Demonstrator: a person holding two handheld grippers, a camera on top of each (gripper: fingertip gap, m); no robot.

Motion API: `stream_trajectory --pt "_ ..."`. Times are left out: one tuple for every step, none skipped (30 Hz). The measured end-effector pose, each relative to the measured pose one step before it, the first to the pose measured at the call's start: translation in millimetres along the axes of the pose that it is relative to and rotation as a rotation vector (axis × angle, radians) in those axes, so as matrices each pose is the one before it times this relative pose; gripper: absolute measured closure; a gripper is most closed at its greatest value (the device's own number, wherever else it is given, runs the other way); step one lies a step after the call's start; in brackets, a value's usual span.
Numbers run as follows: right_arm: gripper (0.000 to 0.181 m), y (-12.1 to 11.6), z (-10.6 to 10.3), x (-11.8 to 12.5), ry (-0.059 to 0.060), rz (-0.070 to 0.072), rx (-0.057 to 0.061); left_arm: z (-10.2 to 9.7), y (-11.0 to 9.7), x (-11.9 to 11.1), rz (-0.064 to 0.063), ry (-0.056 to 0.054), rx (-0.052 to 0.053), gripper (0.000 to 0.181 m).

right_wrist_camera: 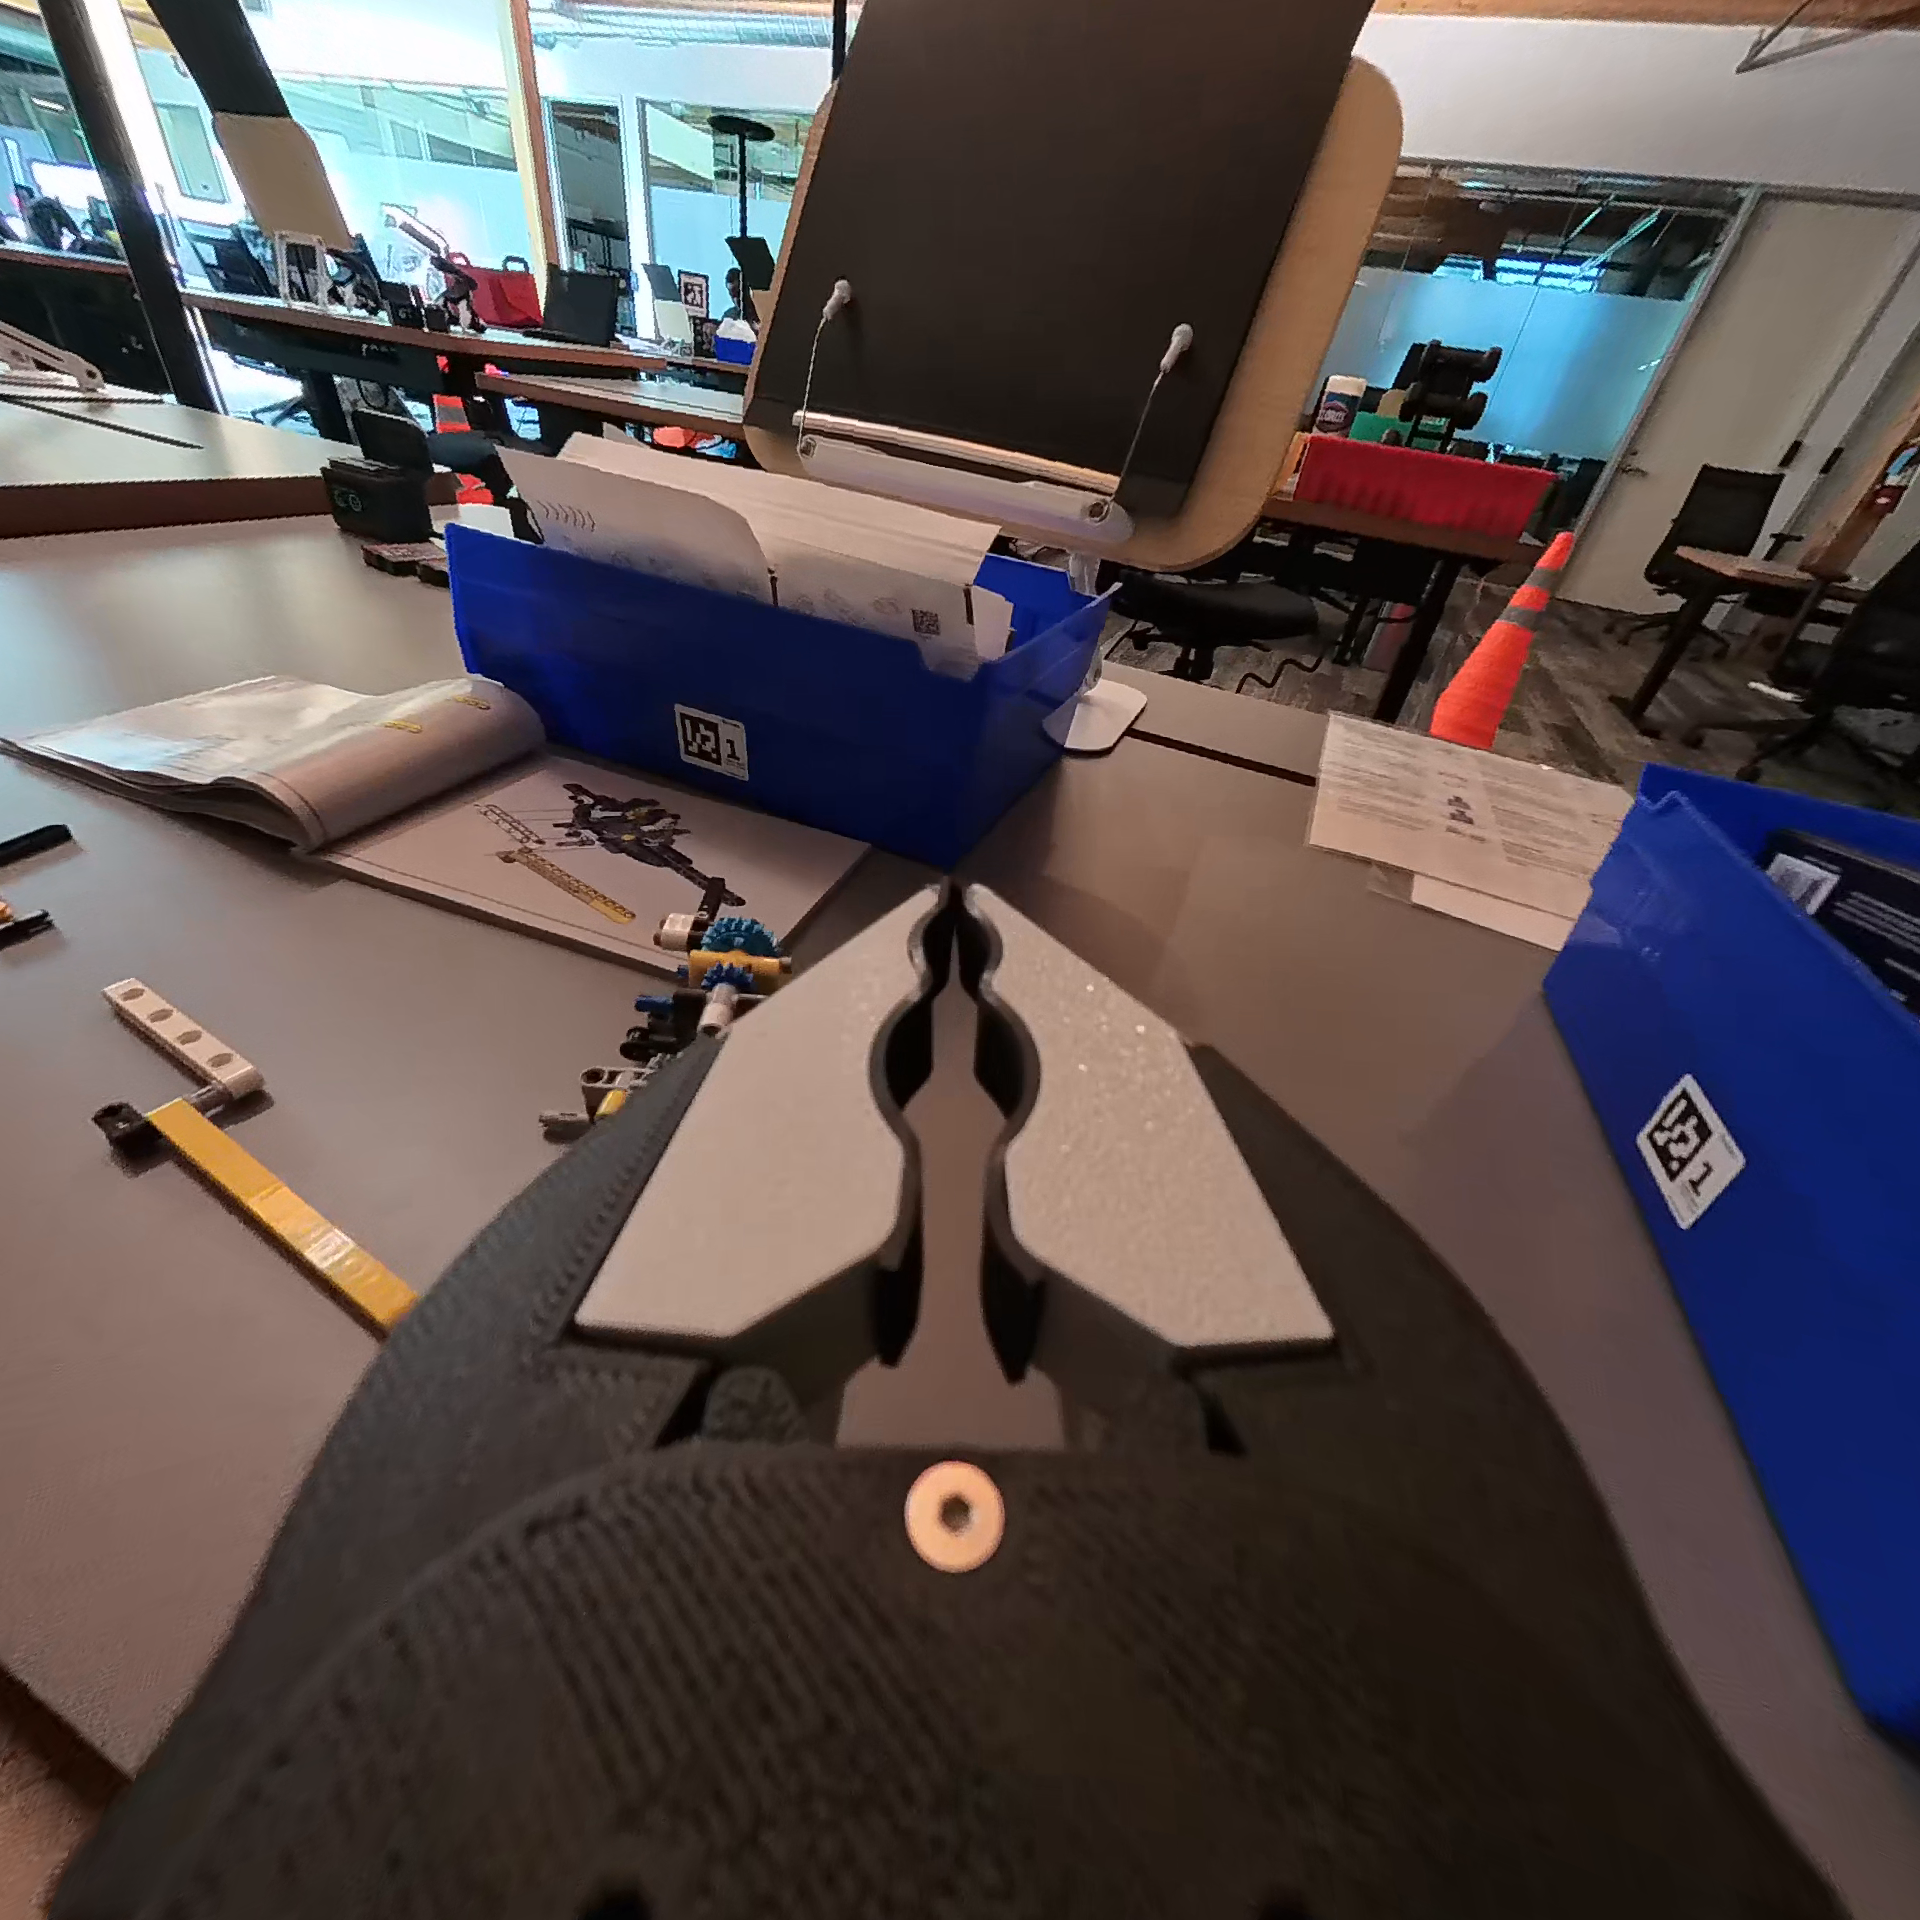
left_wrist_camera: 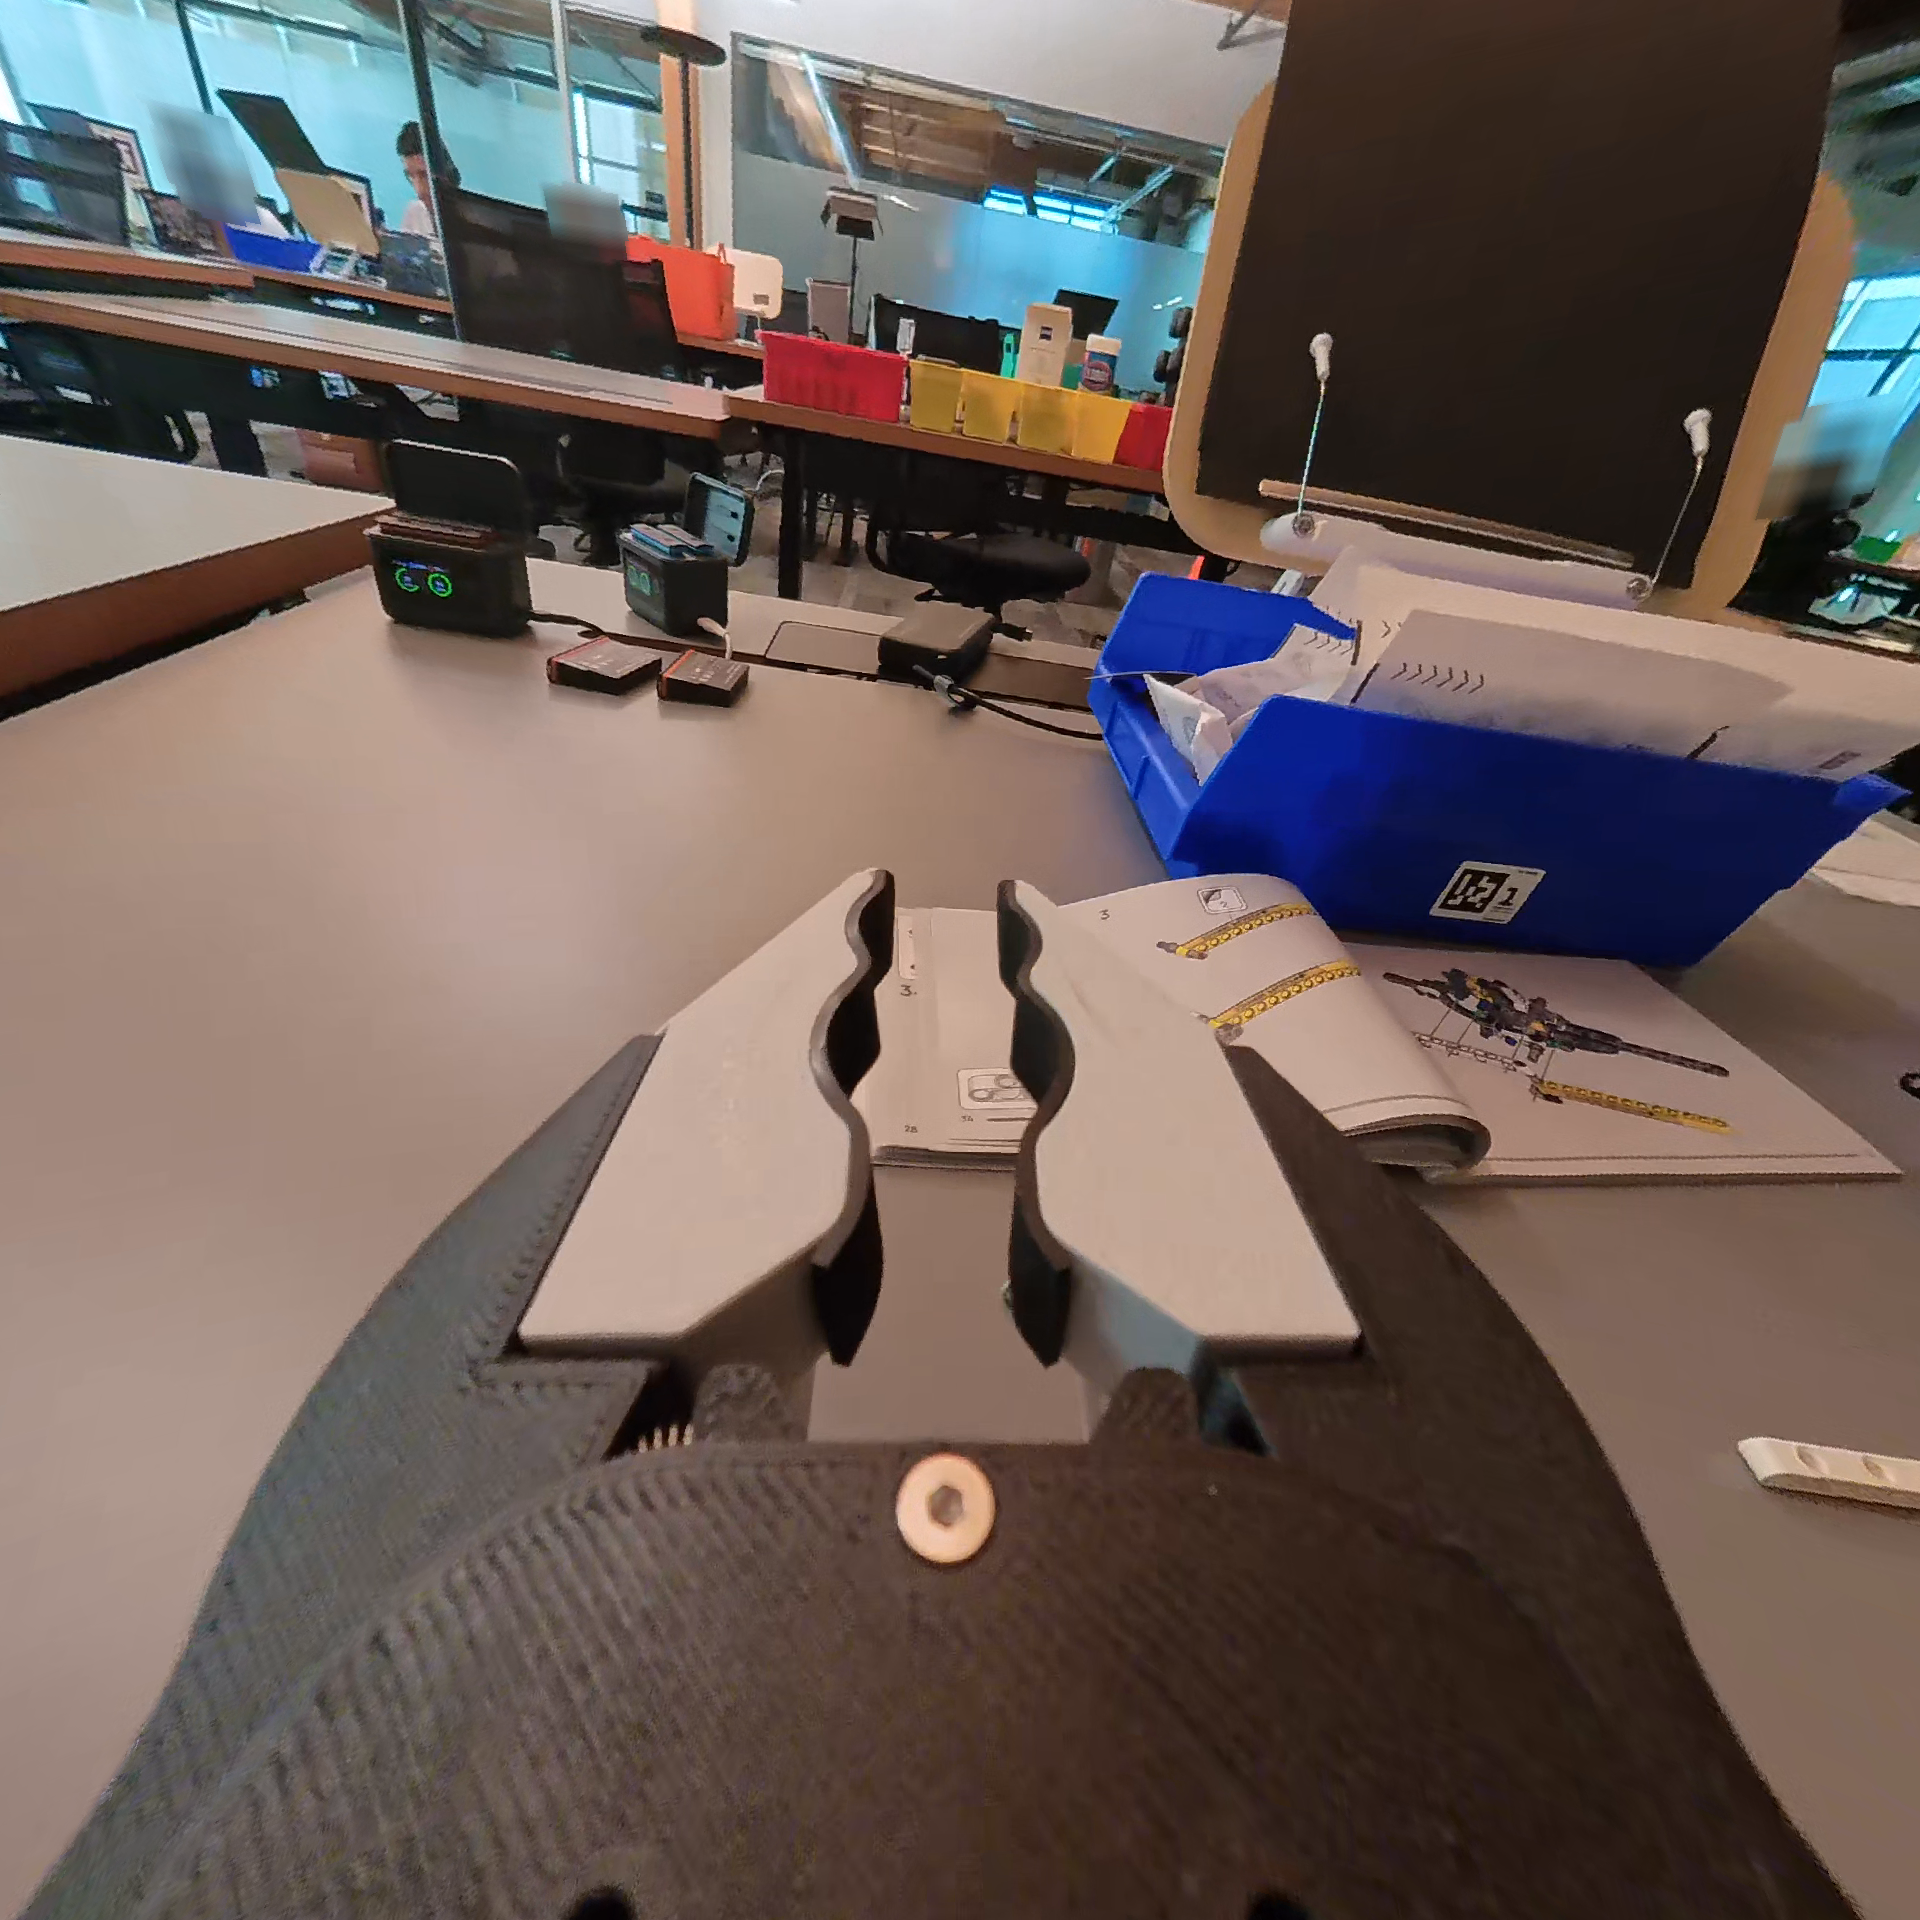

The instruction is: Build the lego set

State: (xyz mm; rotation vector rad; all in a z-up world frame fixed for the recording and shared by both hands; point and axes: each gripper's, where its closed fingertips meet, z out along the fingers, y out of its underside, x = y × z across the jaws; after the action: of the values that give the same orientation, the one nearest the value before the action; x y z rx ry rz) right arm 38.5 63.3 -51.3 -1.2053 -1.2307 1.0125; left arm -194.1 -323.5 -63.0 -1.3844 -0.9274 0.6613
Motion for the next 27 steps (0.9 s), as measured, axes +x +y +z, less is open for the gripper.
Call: stream_trajectory --pt "0.181 0.56 1.04 0.38 -0.0009 0.0034 -0.0023 0.28 0.54 1.03 -0.0062 0.0064 -0.0023 0.164" --pt "0.181 0.36 0.75 0.06 -0.0023 0.0058 -0.0007 -0.07 0.82 1.47 -0.0063 0.0083 -0.0025 0.164" --pt "0.181 0.68 0.45 -0.03 -0.0032 0.0056 -0.0022 -0.26 0.71 2.05 -0.0063 0.0096 -0.0019 0.165" --pt "0.181 0.67 0.12 -0.06 -0.0018 0.0022 -0.0032 -0.18 0.50 2.52 -0.0054 0.0108 -0.0006 0.165" --pt "0.181 0.09 -0.28 0.42 0.0010 -0.0022 -0.0012 -0.17 0.45 2.81 -0.0013 0.0123 -0.0004 0.165" --pt "0.181 -0.46 -0.50 0.96 0.0019 -0.0141 -0.0004 0.03 0.34 2.28 0.0057 0.0105 -0.0023 0.165" --pt "0.181 -0.42 -1.39 3.19 0.0061 -0.0511 -0.0065 -0.58 0.27 1.15 0.0070 0.0053 -0.0028 0.165" --pt "0.181 -1.00 -3.20 10.94 0.0436 -0.0776 -0.0050 -1.04 -0.12 0.08 -0.0015 0.0013 0.0010 0.165" --pt "0.181 -2.95 -4.68 17.14 0.0753 -0.0632 0.0170 -0.96 -0.56 0.00 -0.0115 0.0026 0.0059 0.166" --pt "0.181 -3.08 -4.02 14.23 0.0524 -0.0348 0.0341 -0.06 -0.71 0.42 -0.0182 0.0065 0.0071 0.167" --pt "0.181 -0.43 -2.30 7.58 0.0126 -0.0021 0.0266 1.34 0.09 1.23 -0.0204 0.0115 0.0027 0.168" --pt "0.181 3.11 -0.26 1.65 -0.0135 0.0339 0.0068 2.35 1.00 1.51 -0.0224 0.0134 -0.0032 0.168" --pt "0.181 4.67 1.77 -2.61 -0.0313 0.0503 -0.0072 3.17 0.80 1.70 -0.0233 0.0143 -0.0023 0.168" --pt "0.181 4.49 2.49 -3.84 -0.0322 0.0387 -0.0139 3.62 1.14 1.69 -0.0242 0.0143 -0.0045 0.168" --pt "0.181 3.95 2.56 -1.75 -0.0144 0.0150 -0.0153 3.11 2.25 2.22 -0.0237 0.0174 -0.0119 0.168" --pt "0.181 3.78 1.78 0.86 0.0051 -0.0068 -0.0137 2.43 2.18 2.22 -0.0207 0.0176 -0.0127 0.168" --pt "0.181 4.66 1.04 2.06 0.0111 -0.0147 -0.0133 1.14 1.41 1.12 -0.0108 0.0106 -0.0092 0.168" --pt "0.181 5.86 0.90 2.56 0.0101 -0.0064 -0.0183 0.07 0.15 -0.08 -0.0007 -0.0008 -0.0019 0.167" --pt "0.181 5.50 1.07 2.88 0.0060 0.0085 -0.0204 -0.86 -1.08 -0.33 0.0037 -0.0048 0.0076 0.168" --pt "0.181 1.63 1.13 2.96 0.0017 0.0210 -0.0077 -0.89 -1.38 0.40 0.0097 -0.0017 0.0101 0.168" --pt "0.181 -0.33 0.97 3.52 0.0026 0.0267 0.0051 -0.39 -1.03 0.46 0.0121 -0.0024 0.0064 0.169" --pt "0.181 -0.16 0.91 4.11 0.0041 0.0285 0.0037 -0.14 -0.46 0.62 0.0104 -0.0014 0.0018 0.169" --pt "0.181 0.34 0.91 4.48 0.0047 0.0337 -0.0004 0.21 0.00 1.19 0.0090 0.0026 -0.0004 0.169" --pt "0.181 0.81 0.76 4.21 0.0018 0.0370 -0.0043 0.36 -0.07 1.04 0.0079 0.0028 -0.0006 0.169" --pt "0.181 0.69 0.74 3.74 -0.0006 0.0357 -0.0054 0.31 -0.34 0.57 0.0052 0.0008 0.0012 0.170" --pt "0.181 0.99 0.95 3.30 -0.0008 0.0311 -0.0075 0.31 -0.53 0.26 0.0031 0.0007 0.0038 0.170" --pt "0.181 1.38 1.38 2.22 -0.0038 0.0250 -0.0107 0.41 -0.59 -0.01 0.0000 0.0018 0.0036 0.171"
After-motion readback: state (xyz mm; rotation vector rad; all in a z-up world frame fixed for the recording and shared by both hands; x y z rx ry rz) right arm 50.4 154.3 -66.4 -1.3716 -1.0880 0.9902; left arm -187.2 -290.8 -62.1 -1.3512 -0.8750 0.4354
